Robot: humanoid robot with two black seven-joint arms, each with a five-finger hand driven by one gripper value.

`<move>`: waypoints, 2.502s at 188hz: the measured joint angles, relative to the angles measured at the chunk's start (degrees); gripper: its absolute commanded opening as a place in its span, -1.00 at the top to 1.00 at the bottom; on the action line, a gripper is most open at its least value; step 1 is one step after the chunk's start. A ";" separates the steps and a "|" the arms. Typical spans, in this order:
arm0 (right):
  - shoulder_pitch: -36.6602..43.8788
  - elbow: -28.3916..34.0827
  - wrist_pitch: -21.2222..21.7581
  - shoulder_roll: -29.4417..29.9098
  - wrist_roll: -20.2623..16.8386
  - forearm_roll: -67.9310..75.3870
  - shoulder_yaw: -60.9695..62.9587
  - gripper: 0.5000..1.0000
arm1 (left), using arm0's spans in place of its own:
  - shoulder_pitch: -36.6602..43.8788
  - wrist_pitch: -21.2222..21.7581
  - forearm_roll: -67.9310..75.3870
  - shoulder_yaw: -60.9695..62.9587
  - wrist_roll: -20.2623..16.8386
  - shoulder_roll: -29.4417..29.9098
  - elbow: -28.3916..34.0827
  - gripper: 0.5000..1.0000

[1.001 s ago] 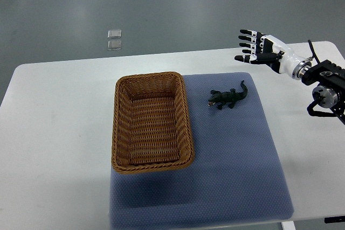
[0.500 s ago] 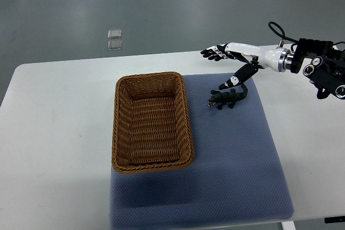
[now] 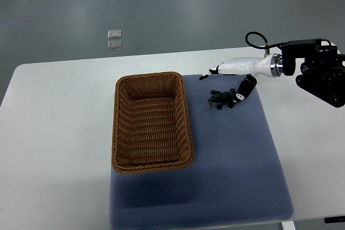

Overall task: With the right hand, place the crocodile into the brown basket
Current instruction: 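Reach the right hand down over the green toy crocodile, then close the right hand fingers around the crocodile, then lift the crocodile up off the mat with the right hand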

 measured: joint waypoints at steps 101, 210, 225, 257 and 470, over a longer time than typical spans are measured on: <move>0.39 -1.03 -10.52 0.85 0.00 -0.31 -11.52 -0.69 | -0.40 0.00 0.01 -0.04 -0.03 0.00 -0.17 -1.00; 0.32 -10.08 -11.35 6.89 -0.01 -0.34 -14.68 -0.47 | -0.53 0.00 0.01 0.05 -0.02 0.00 0.12 -1.00; 0.42 -10.38 -11.46 6.86 0.00 -0.34 -14.97 -0.41 | -0.53 0.00 0.01 0.04 -0.02 0.00 0.12 -1.00; 0.53 -11.57 -11.46 6.76 -0.01 -0.34 -15.11 -0.33 | -0.60 0.00 0.01 0.03 -0.01 0.00 0.12 -1.00; 5.33 -11.52 -12.90 6.53 -0.01 0.52 -15.77 0.92 | -1.06 0.00 0.00 -0.05 -0.04 0.00 0.17 -1.00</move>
